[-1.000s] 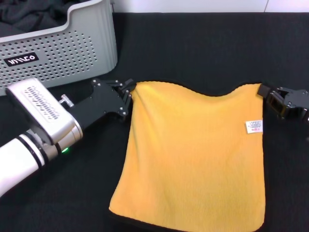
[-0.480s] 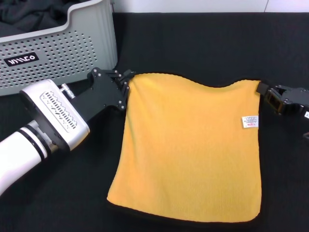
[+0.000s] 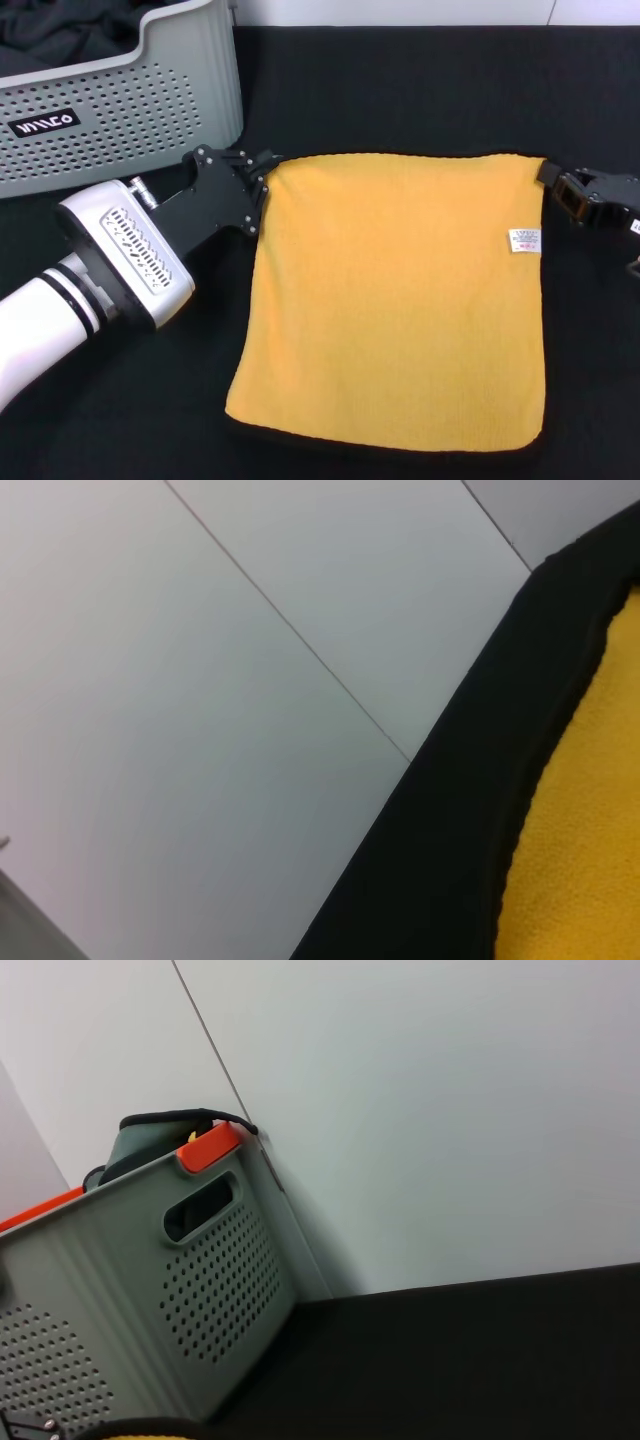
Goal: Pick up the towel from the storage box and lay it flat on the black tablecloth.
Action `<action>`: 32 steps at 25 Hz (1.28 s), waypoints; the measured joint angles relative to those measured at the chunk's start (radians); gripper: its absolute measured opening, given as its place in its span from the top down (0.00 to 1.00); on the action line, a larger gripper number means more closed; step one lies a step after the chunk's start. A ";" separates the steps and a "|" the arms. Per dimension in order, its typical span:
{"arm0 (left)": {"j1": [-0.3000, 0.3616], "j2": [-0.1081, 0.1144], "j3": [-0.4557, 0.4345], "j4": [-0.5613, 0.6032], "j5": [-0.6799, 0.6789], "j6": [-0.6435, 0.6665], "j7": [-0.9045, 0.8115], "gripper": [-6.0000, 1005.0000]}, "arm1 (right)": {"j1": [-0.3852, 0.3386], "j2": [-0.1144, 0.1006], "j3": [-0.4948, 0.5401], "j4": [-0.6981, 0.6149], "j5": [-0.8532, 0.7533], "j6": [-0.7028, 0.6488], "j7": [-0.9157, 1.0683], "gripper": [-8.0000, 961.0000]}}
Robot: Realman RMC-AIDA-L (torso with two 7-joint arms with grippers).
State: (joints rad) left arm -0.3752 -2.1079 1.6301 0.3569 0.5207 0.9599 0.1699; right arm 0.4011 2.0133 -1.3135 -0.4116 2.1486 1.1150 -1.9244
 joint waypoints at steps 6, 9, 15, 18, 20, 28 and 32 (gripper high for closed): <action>-0.005 0.000 0.009 0.000 -0.006 -0.002 0.006 0.96 | 0.004 0.001 -0.005 0.000 0.008 -0.018 -0.001 0.93; -0.006 0.000 0.013 0.001 -0.037 -0.007 -0.014 0.90 | 0.004 0.001 -0.004 0.000 0.010 -0.016 -0.015 0.92; 0.002 0.002 0.066 0.011 -0.147 -0.024 -0.093 0.78 | -0.022 -0.001 0.001 -0.004 0.066 0.005 -0.020 0.89; 0.015 0.002 0.067 0.012 -0.145 -0.021 -0.091 0.72 | -0.034 -0.004 0.011 -0.005 0.072 0.058 -0.031 0.78; 0.025 0.002 0.069 0.012 -0.144 -0.017 -0.091 0.68 | -0.044 -0.005 0.032 -0.002 0.072 0.111 -0.053 0.71; 0.104 0.023 0.093 0.024 -0.102 0.207 -0.395 0.35 | -0.084 -0.015 0.063 0.013 0.062 0.377 -0.159 0.26; 0.120 0.072 0.084 0.018 0.012 0.415 -0.700 0.20 | -0.090 -0.037 0.062 -0.010 0.020 0.567 -0.190 0.18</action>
State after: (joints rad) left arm -0.2554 -2.0362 1.7142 0.3750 0.5330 1.3746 -0.5305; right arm 0.3116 1.9766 -1.2518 -0.4212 2.1685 1.6820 -2.1147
